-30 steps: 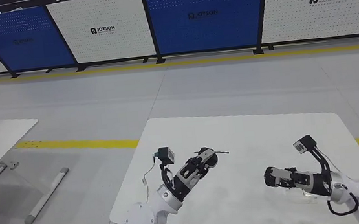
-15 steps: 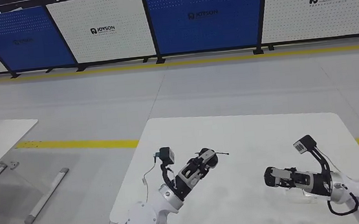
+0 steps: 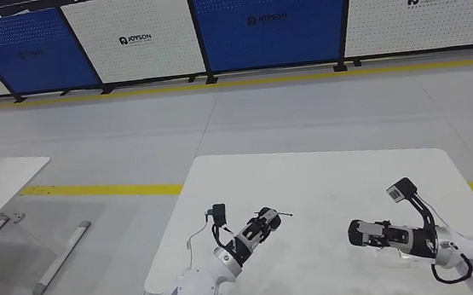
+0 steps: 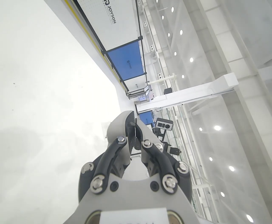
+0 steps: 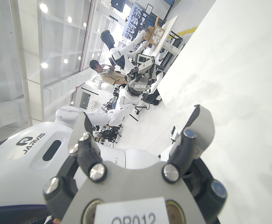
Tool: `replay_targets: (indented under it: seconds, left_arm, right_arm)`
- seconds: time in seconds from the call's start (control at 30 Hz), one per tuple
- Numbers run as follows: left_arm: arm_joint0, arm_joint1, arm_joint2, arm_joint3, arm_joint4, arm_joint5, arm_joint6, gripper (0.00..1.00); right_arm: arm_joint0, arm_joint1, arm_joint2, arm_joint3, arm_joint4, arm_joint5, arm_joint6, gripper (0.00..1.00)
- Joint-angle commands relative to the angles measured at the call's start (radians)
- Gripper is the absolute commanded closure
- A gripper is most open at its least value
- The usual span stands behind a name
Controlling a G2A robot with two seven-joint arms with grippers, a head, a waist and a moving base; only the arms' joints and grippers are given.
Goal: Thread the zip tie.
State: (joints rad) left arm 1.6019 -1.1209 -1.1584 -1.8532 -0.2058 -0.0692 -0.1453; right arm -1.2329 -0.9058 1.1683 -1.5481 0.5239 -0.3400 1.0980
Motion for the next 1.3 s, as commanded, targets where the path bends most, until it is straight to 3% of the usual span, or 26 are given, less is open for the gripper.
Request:
replay_targets:
  seconds: [0.0,0.17,0.33,0.4,0.63,0.77,0.93,1.07,1.13,1.27]
  left_arm:
    - [0.0,0.0,0.0,0.0,0.0,0.0,0.0,1.0]
    - [-0.001,0.0,0.001,0.008,0.007,0.004,0.004,1.0]
    - [-0.032,-0.006,0.044,0.082,0.04,0.027,-0.02,1.0]
    - [-0.036,-0.008,0.045,0.084,0.007,0.01,-0.047,1.0]
    - [-0.037,-0.008,0.047,0.082,0.006,0.01,-0.046,1.0]
    - [-0.039,-0.013,0.055,0.017,0.02,-0.043,-0.008,1.0]
    - [-0.003,-0.012,0.046,-0.109,0.002,-0.132,-0.004,1.0]
    - [0.031,-0.012,0.028,-0.201,-0.069,-0.203,-0.003,1.0]
    - [0.042,-0.011,0.02,-0.222,-0.092,-0.235,-0.019,1.0]
    - [0.045,-0.011,0.018,-0.224,-0.096,-0.241,-0.025,1.0]
  right_arm:
    - [0.0,0.0,0.0,0.0,0.0,0.0,0.0,0.0]
    - [0.0,0.0,0.0,0.0,0.0,0.0,0.0,0.0]
    - [0.0,0.0,0.0,0.0,0.0,0.0,0.0,0.0]
    - [0.0,0.0,0.0,0.0,0.0,0.0,0.0,0.0]
    - [0.0,0.0,0.0,0.0,0.0,0.0,0.0,0.0]
    - [0.0,0.0,0.0,0.0,0.0,0.0,0.0,0.0]
    - [0.0,0.0,0.0,0.0,0.0,0.0,0.0,0.0]
    - [0.0,0.0,0.0,0.0,0.0,0.0,0.0,0.0]
    - [0.0,0.0,0.0,0.0,0.0,0.0,0.0,0.0]
    - [0.0,0.0,0.0,0.0,0.0,0.0,0.0,0.0]
